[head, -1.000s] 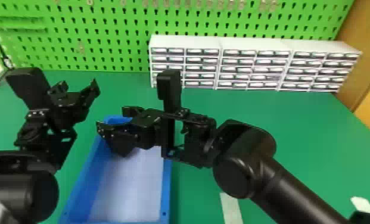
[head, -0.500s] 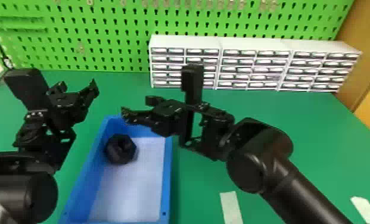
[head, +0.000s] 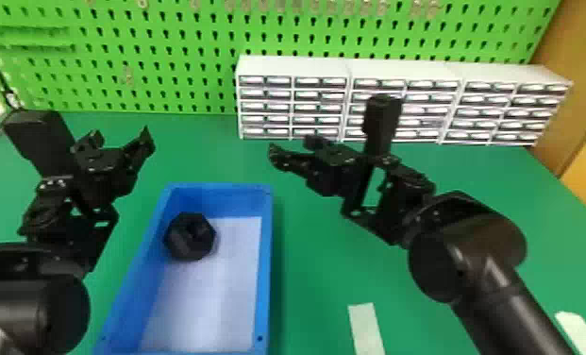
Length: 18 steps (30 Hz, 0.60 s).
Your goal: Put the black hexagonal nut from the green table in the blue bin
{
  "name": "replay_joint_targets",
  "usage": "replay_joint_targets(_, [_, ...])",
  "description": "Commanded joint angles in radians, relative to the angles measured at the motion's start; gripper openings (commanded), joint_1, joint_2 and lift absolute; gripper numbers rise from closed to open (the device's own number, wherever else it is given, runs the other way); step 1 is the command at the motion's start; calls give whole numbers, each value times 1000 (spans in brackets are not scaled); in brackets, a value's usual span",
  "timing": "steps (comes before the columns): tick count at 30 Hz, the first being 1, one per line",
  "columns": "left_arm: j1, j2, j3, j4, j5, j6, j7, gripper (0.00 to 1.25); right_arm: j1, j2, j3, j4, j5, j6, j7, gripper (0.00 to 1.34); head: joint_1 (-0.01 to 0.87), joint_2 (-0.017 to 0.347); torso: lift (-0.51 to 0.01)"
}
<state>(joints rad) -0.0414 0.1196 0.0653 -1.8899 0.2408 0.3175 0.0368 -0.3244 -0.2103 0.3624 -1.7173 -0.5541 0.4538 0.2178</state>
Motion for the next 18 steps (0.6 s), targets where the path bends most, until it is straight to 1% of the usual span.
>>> replay_joint_targets(1, [2,0,1,0,3,-1,0,815,33,9,-77,-15,36,5,0,951,692,8,-97])
replay_joint_targets(10, [3,0,1,-2,6,-6,0,815,77,28,-178,-33,83,11,0,951,692,8,-97])
replay_joint_targets(18, [3,0,-2,-2,11,-8,0,815,133,51,-295,-56,126,14,0,951,692,8,-97])
